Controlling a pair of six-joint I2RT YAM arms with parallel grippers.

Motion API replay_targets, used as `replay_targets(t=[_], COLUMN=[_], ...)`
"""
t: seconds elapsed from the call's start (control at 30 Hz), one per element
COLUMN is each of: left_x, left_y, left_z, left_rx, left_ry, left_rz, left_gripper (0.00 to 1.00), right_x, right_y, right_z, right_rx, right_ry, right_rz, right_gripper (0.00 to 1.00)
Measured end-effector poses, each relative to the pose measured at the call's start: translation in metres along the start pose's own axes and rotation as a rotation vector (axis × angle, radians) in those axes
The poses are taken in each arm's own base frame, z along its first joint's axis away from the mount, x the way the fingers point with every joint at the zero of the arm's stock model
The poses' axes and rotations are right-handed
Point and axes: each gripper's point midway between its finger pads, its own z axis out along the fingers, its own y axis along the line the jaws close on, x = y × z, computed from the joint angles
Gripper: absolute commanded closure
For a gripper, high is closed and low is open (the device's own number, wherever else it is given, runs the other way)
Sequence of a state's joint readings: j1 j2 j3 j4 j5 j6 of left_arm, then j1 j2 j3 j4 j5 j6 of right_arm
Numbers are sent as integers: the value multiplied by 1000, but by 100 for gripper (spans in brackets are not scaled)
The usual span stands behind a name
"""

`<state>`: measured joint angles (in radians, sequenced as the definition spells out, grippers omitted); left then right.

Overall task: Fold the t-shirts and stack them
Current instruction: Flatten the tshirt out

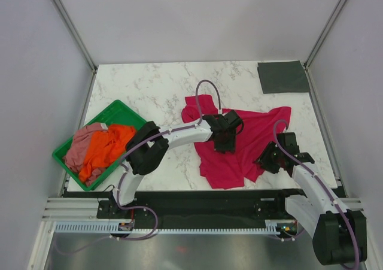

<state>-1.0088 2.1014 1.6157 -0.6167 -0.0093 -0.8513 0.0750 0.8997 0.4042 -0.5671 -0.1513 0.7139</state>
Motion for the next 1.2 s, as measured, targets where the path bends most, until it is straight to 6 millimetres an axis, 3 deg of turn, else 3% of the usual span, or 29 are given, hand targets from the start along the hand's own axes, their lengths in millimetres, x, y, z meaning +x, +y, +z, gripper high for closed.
replay_targets(t=[0.1, 0.17, 0.2, 0.23, 0.27, 0.4, 0.47, 0.6, 0.67, 0.8, 0.93, 1.03, 1.13, 1.2], left_x=[2, 1, -1, -2, -5, -10, -10, -10, -13, -36, -64, -71, -66, -64], left_y=[3, 1, -1, -3, -5, -9, -8, 4, 17, 49, 103, 152, 199, 218], left_z=[10, 15, 16, 16, 16, 15, 14, -3, -26, -99, -171, -188, -183, -179], left_rx=[-18, -18, -17, -14, -10, -1, -3, -17, -28, -4, 13, -41, -132, -174], left_ry=[14, 15, 14, 11, 6, -12, -12, -22, -41, -155, -320, -377, -357, -334], left_rz=[-7, -10, -13, -15, -19, -20, -20, -28, -38, -89, -186, -244, -296, -317], left_gripper=[55, 64, 70, 87, 97, 98, 98, 98, 98, 98, 98, 98, 98, 98], right_x=[0, 0, -1, -1, -1, -1, -2, -5, -8, -17, -30, -41, -61, -81], right_y=[0, 1, 1, 1, 1, 1, 1, -3, -6, -11, -15, -18, -13, -5], right_z=[0, -1, -1, -2, -2, -2, -2, -1, -1, -5, -7, -9, -18, -26], right_rx=[-3, -8, -9, -12, -13, -13, -10, 15, 35, 83, 138, 190, 230, 242], right_ry=[-3, -9, -10, -13, -14, -15, -18, -36, -49, -90, -130, -162, -210, -265], right_rz=[-1, -3, -4, -5, -6, -7, -10, 3, 12, 35, 53, 70, 83, 88], right_gripper=[54, 54, 54, 54, 54, 62, 78, 90, 99, 100, 100, 100, 100, 100])
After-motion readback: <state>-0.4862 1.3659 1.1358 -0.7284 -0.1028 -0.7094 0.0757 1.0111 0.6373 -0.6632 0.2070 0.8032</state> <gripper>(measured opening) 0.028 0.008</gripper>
